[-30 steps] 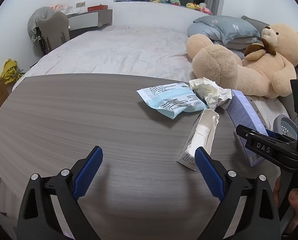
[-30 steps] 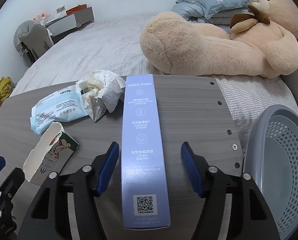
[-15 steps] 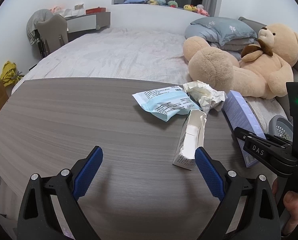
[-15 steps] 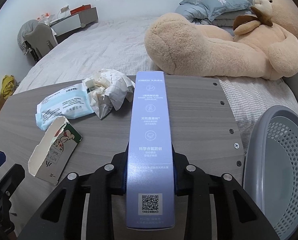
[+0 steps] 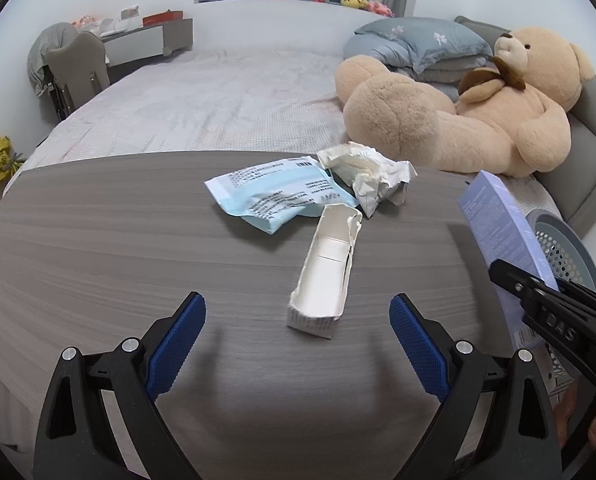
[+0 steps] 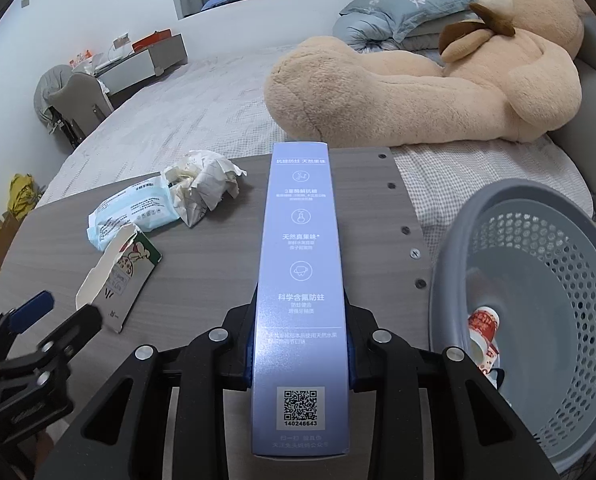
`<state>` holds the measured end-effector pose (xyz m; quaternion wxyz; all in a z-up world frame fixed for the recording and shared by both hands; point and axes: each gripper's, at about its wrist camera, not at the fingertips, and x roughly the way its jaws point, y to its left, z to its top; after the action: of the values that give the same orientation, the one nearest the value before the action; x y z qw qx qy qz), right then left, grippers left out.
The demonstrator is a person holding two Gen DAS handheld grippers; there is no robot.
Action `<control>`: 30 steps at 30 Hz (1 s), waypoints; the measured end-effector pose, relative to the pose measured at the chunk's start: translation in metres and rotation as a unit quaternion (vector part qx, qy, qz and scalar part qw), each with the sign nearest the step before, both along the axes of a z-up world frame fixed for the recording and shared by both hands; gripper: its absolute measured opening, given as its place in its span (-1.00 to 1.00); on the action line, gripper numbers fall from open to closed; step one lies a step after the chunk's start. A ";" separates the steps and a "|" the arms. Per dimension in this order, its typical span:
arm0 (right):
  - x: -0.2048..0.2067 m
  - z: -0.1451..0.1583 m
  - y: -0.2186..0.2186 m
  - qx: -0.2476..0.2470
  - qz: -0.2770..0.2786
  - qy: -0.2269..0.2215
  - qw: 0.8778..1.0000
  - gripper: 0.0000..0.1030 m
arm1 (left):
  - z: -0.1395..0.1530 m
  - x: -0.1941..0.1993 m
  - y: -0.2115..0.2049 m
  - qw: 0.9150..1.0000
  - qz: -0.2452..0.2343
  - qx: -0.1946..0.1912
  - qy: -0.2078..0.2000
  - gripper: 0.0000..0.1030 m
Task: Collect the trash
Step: 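Grasp the white open carton with the left tool while the right tool holds the lavender box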
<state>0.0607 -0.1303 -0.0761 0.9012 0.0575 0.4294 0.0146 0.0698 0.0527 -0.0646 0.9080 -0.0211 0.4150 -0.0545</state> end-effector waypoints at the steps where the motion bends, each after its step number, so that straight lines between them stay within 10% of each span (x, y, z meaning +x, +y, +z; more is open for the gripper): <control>1: -0.003 0.000 -0.002 0.002 0.001 -0.001 1.000 -0.40 | -0.003 0.004 -0.003 1.000 -0.002 0.003 0.002 0.78; 13: -0.008 -0.004 -0.011 0.024 0.001 0.000 1.000 -0.40 | -0.021 0.034 -0.021 1.000 -0.010 0.003 0.027 0.74; 22: -0.005 -0.006 -0.013 0.030 0.003 0.002 1.000 -0.40 | -0.023 0.038 -0.026 0.999 -0.015 0.010 0.031 0.26; 27: -0.004 -0.006 -0.013 0.031 0.003 0.001 1.000 -0.40 | -0.021 0.036 -0.028 0.999 -0.025 0.011 0.030 -0.45; 30: -0.005 -0.005 -0.013 0.030 0.003 0.000 1.000 -0.40 | -0.020 0.034 -0.027 0.999 -0.026 0.004 0.034 -0.45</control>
<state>0.0559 -0.1433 -0.0810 0.8991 0.0834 0.4287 0.0298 0.1033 0.0260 -0.0850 0.8918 -0.0087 0.4458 -0.0762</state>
